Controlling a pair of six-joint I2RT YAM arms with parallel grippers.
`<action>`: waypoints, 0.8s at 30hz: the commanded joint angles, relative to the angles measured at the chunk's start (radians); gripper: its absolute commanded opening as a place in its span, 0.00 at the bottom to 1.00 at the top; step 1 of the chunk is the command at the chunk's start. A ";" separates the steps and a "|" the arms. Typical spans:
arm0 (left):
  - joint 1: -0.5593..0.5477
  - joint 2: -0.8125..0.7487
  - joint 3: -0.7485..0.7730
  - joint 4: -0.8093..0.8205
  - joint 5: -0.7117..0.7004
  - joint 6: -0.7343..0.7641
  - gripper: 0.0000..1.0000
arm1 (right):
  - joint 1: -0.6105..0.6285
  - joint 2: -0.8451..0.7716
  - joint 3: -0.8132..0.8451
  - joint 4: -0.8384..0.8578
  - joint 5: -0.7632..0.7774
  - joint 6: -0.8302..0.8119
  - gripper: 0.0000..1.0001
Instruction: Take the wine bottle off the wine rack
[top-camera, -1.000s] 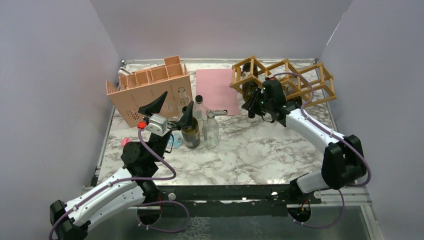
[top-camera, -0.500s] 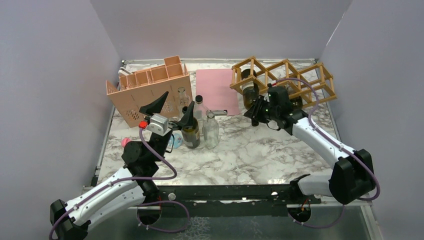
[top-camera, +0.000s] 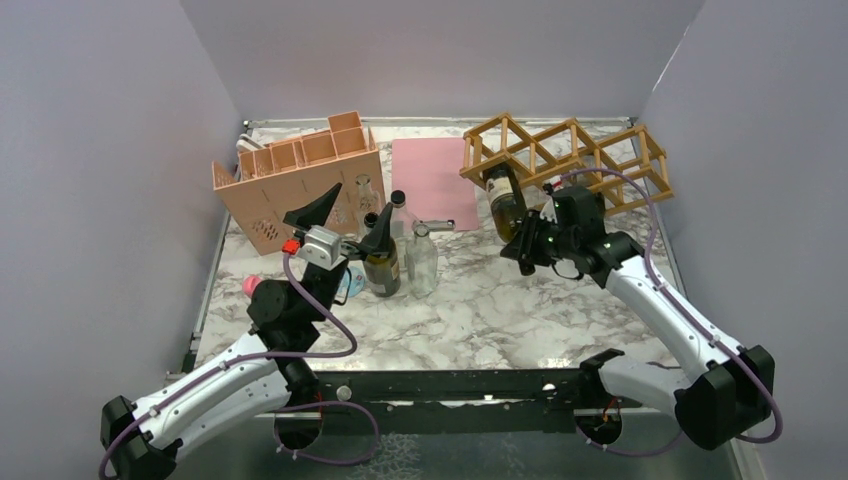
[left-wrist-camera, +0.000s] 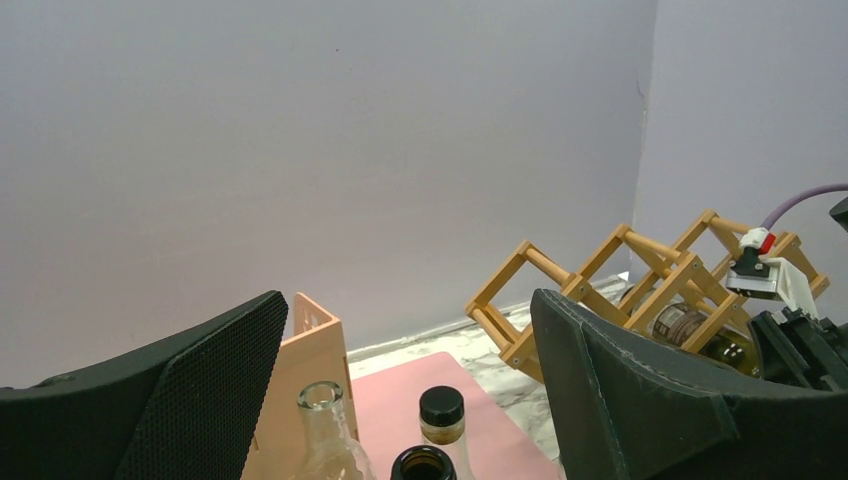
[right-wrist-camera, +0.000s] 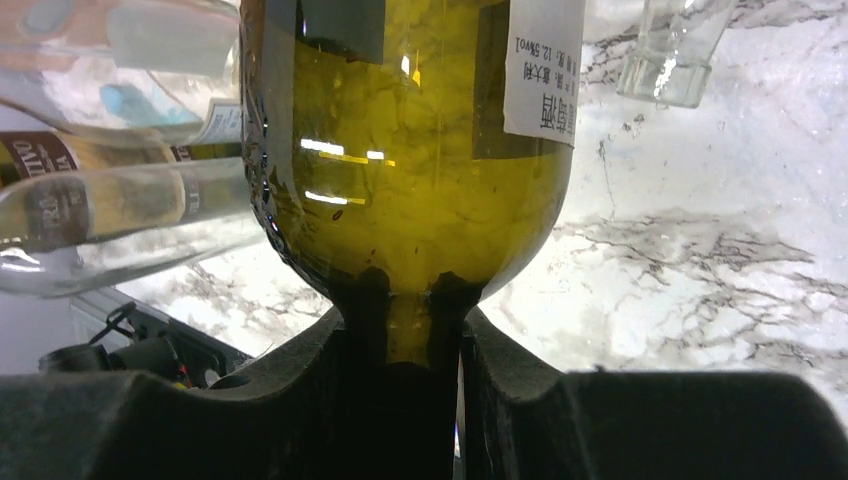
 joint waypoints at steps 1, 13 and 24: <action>0.003 0.002 -0.004 0.024 0.030 -0.021 0.99 | 0.002 -0.065 0.021 -0.033 -0.080 -0.078 0.09; 0.005 0.004 -0.002 0.024 0.056 -0.034 0.99 | 0.002 -0.209 0.041 -0.194 -0.117 -0.096 0.07; 0.004 0.045 0.032 0.006 0.543 -0.018 0.97 | 0.002 -0.250 0.081 -0.377 -0.193 -0.177 0.07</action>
